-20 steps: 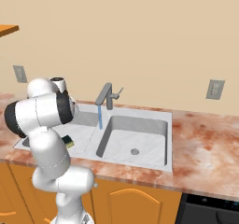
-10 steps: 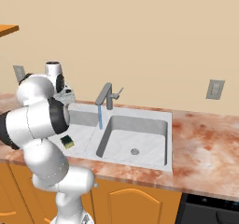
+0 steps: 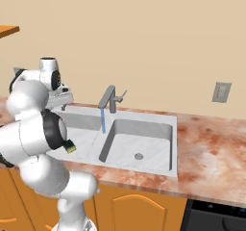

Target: Soak the sponge with water for a few seconds and then drop it inside the sink.

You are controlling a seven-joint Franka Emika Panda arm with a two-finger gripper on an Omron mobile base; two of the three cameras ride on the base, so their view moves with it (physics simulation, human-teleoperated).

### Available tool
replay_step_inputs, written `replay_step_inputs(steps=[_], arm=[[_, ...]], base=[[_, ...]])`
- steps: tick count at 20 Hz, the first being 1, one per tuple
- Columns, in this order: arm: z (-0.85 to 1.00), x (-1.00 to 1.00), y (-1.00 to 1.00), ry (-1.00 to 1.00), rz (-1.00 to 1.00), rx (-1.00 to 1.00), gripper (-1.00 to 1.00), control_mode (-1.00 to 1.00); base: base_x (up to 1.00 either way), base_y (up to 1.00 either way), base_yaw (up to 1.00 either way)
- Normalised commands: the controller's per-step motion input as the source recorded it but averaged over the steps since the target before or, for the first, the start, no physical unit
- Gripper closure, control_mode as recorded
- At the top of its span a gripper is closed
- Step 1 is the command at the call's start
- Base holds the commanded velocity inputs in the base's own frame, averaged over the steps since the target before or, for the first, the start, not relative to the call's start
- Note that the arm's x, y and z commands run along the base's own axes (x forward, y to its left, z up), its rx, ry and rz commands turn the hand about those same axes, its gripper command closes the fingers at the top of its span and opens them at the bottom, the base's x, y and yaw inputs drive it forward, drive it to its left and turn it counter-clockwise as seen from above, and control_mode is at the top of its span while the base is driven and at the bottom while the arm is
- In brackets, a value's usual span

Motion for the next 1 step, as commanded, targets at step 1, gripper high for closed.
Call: replay_step_inputs(steps=[1], arm=[[0.16, -0.45, 0.0, 0.0, 0.0, 0.0, -1.0, -1.0]], base=[[0.0, 0.0, 0.0]])
